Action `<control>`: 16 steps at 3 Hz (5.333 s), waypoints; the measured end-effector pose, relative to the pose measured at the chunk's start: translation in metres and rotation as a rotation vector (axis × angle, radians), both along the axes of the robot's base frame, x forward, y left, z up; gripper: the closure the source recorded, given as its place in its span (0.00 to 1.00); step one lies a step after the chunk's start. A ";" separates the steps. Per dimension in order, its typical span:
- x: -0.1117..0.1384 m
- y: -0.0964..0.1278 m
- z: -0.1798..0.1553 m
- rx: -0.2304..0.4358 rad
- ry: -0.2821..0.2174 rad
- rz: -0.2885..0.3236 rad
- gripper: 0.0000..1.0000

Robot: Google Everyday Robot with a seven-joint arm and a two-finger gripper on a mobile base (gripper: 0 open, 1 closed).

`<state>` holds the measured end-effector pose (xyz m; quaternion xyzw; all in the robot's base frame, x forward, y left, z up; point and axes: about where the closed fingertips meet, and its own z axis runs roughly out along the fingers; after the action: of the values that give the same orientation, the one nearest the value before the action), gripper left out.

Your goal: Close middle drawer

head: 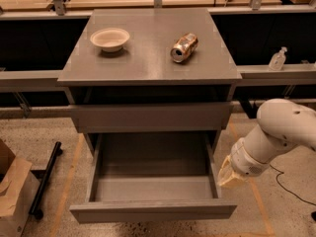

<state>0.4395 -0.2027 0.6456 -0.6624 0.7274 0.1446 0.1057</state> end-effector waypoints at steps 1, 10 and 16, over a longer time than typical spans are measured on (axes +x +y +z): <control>-0.006 0.002 -0.038 -0.014 0.045 0.007 1.00; 0.013 0.032 -0.240 0.010 0.082 0.011 1.00; 0.134 0.021 -0.237 0.006 -0.206 0.014 1.00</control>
Offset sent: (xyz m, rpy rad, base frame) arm -0.0163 -0.0039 -0.1257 -0.0222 0.1171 -0.0174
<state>0.5735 -0.1817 0.4087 -0.6786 0.7075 0.0788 0.1809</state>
